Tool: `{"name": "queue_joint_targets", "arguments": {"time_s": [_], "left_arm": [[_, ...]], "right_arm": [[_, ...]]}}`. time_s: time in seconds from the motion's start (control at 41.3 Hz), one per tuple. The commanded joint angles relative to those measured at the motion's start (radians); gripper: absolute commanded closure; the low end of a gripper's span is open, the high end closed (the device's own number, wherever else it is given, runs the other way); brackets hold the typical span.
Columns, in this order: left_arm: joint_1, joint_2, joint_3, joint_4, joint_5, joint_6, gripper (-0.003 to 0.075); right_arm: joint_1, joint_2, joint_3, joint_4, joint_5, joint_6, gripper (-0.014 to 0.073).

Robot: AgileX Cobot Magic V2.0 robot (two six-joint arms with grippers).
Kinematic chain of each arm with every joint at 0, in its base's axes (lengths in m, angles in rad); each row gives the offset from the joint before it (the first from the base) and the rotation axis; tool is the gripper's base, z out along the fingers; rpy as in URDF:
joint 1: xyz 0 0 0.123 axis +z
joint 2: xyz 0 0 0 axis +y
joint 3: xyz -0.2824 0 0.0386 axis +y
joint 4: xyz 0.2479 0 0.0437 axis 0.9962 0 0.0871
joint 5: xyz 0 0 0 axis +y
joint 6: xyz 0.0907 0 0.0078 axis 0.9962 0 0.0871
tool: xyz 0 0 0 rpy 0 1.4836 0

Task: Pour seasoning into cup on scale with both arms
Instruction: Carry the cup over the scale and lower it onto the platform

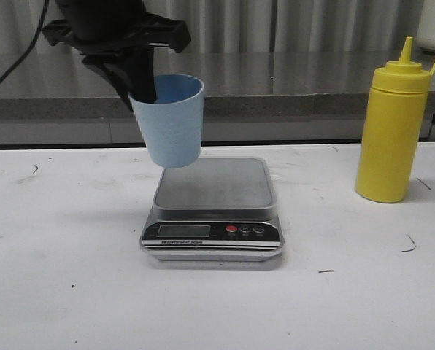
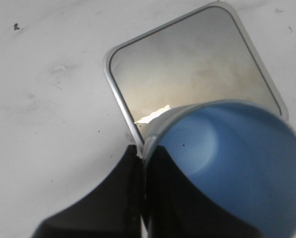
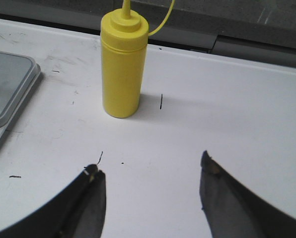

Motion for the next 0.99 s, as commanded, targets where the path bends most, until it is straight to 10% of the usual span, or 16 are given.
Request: {"name": "queue_joint_targets", "arguments": {"time_s": [0.0, 0.967], "left_arm": [[-0.012, -0.006, -0.099, -0.009, 0.006, -0.022, 0.0741], [-0.012, 0.212, -0.297, -0.016, 0.056, -0.065, 0.0721]], "right_arm": [[-0.001, 0.01, -0.026, 0.001, -0.069, -0.007, 0.0148], [-0.001, 0.01, -0.026, 0.001, -0.069, -0.007, 0.0148]]}}
